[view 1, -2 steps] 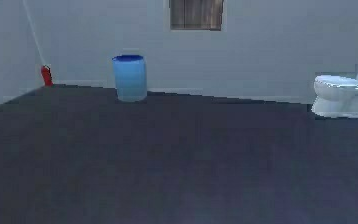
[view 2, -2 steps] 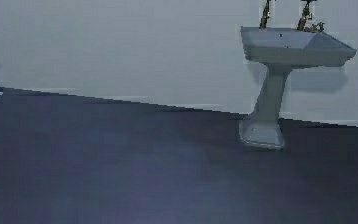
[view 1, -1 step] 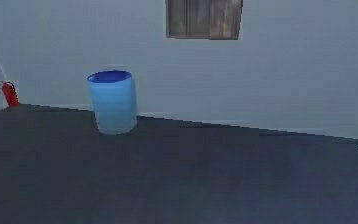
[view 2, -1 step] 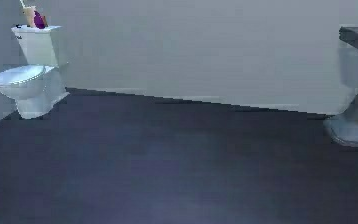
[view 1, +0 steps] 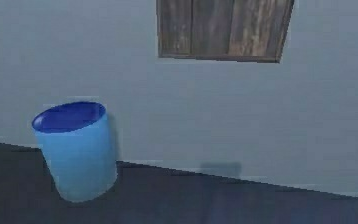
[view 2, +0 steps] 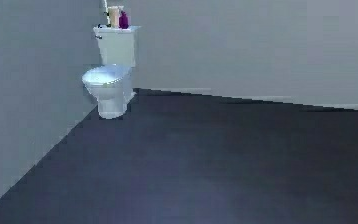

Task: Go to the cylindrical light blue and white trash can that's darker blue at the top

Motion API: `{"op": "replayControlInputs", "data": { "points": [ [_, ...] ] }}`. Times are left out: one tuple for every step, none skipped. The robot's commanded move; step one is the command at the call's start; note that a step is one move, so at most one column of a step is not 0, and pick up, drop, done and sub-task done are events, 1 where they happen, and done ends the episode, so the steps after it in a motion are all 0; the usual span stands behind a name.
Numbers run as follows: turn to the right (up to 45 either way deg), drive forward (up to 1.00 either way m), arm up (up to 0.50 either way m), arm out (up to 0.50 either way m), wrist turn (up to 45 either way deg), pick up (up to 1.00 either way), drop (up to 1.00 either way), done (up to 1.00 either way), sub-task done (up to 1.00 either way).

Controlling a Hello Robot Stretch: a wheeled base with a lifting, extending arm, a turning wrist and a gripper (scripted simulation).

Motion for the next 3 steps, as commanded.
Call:
{"op": "replayControlInputs", "data": {
  "points": [
    [-3.0, 0.00, 0.00, 0.00, 0.0, 0.00, 0.00, 0.00, 0.00],
    [0.0, 0.60, 0.00, 0.00, 0.0, 0.00, 0.00, 0.00, 0.00],
    [-39.0, 0.00, 0.00, 0.00, 0.0, 0.00, 0.00, 0.00, 0.00]
  ]
}}
